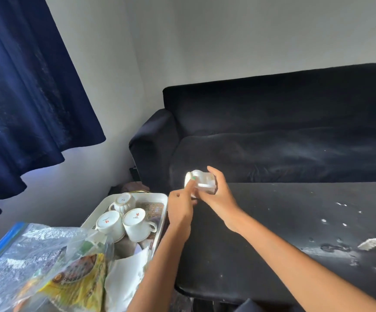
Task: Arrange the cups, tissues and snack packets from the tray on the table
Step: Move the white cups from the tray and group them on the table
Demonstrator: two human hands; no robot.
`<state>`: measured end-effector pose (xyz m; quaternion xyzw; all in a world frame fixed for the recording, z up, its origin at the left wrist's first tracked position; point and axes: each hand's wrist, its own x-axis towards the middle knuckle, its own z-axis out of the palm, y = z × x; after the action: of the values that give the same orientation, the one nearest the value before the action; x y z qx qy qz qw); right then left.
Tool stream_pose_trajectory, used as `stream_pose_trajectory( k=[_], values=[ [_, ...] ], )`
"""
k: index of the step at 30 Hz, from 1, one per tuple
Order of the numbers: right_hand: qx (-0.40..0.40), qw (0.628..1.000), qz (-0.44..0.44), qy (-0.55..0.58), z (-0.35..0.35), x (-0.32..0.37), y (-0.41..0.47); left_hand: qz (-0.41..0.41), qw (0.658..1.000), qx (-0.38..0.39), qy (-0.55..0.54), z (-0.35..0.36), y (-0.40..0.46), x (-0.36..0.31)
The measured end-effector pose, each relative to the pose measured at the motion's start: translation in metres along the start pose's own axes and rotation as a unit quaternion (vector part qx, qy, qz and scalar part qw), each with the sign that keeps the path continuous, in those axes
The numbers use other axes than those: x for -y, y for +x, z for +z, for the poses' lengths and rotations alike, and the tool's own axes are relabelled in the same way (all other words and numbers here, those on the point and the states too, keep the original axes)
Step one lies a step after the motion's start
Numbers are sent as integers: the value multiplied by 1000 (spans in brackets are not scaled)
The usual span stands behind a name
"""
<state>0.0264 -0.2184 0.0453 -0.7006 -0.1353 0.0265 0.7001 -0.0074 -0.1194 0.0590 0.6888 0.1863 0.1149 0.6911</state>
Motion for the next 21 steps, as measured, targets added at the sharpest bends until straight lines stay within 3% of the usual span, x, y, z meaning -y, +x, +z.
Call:
stream_pose_trajectory(
  k=[6, 11, 14, 18, 21],
  values=[
    [1, 997, 69, 27, -48, -5, -24, -203, 968, 81, -127, 40, -28, 12],
    [-36, 992, 118, 27, -84, -11, -41, -269, 946, 102, -151, 60, -47, 20],
    [-59, 990, 128, 21, -97, -13, -46, -282, 940, 127, -146, 67, -52, 23],
    [-91, 987, 130, 21, -105, -15, -48, -273, 948, 157, -55, 74, -56, 25],
    [-111, 985, 129, -8, -106, -17, -50, -173, 978, 111, 27, 78, -60, 28]
  ],
)
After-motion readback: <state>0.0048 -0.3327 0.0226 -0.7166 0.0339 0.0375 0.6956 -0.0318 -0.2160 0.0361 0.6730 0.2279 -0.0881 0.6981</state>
